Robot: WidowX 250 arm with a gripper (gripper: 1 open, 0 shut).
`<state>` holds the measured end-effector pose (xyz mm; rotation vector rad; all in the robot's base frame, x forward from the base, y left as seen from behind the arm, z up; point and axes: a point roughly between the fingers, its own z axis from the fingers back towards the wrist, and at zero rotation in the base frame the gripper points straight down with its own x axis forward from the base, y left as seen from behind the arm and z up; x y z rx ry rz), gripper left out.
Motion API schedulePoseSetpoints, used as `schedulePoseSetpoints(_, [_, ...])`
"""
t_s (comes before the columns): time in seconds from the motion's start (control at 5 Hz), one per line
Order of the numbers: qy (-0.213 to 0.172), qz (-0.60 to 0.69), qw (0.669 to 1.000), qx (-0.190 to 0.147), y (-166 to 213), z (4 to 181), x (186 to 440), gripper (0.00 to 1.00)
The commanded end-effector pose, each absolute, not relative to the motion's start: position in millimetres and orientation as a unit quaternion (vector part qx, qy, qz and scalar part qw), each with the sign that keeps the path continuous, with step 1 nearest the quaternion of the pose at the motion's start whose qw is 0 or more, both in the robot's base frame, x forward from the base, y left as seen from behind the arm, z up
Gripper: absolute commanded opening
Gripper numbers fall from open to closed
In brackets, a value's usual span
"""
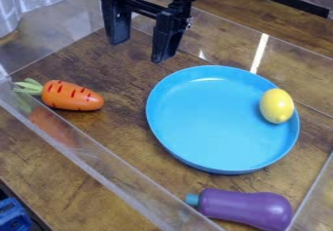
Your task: Put the carrot on the blue tray
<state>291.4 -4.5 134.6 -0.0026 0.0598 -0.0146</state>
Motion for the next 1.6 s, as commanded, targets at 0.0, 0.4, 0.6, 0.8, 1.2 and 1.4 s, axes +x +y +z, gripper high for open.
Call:
schedulePoseSetpoints(0.0, [0.037, -0.025, 0.999, -0.002, -8.7, 131.8, 290.9, 1.0])
schedulePoseSetpoints(0.4, [0.048, -0.082, 0.995, -0.002, 10.4, 121.5, 292.5, 1.0])
schedulePoseSetpoints(0.6, [0.051, -0.117, 0.992, -0.002, 21.4, 117.0, 291.9, 1.0])
schedulePoseSetpoints(0.8, [0.053, -0.16, 0.986, -0.002, 21.9, 108.5, 289.8, 1.0])
schedulePoseSetpoints(1.2, [0.052, -0.262, 0.964, 0.006, 45.5, 93.2, 283.0, 1.0])
schedulePoseSetpoints(1.4, [0.052, -0.279, 0.959, 0.017, 70.4, 84.7, 278.9, 1.0])
